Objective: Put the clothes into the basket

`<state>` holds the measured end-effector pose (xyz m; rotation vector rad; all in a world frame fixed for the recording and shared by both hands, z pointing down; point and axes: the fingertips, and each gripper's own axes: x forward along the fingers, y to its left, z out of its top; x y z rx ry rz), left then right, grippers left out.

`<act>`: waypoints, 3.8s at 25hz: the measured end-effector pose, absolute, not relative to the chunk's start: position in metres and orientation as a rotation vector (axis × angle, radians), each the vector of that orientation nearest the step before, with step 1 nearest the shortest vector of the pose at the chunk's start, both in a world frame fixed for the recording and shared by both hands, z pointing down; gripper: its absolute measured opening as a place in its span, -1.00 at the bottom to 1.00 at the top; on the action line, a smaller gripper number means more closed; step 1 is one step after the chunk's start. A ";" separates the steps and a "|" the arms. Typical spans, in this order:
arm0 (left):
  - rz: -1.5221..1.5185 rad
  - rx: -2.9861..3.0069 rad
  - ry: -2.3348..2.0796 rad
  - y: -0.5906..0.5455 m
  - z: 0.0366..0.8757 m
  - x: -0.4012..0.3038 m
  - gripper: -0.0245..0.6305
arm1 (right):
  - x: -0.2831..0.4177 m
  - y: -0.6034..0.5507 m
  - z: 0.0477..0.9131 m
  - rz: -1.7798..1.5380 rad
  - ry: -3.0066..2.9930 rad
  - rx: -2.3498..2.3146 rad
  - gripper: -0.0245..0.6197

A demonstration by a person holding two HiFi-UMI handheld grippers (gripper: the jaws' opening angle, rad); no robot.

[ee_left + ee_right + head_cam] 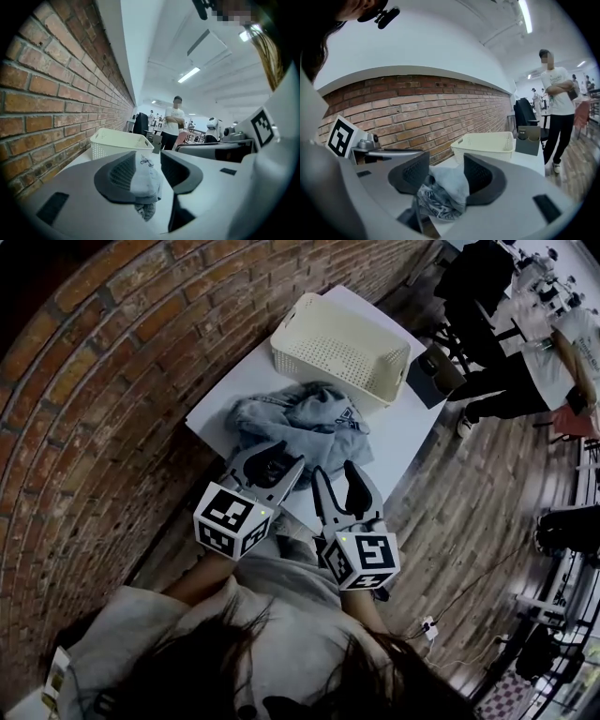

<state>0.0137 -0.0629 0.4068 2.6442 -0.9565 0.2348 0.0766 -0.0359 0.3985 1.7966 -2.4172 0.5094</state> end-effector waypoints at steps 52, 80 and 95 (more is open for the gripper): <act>0.684 2.118 -0.460 -0.153 0.623 0.013 0.30 | 0.076 -0.120 0.629 1.309 -2.282 0.910 0.09; 0.389 2.547 -0.370 -0.172 0.379 0.066 0.12 | 0.119 -0.139 0.386 0.621 -2.508 1.293 -0.14; 0.333 2.675 -0.389 -0.196 0.317 0.089 0.12 | 0.142 -0.162 0.327 0.465 -2.532 1.375 -0.14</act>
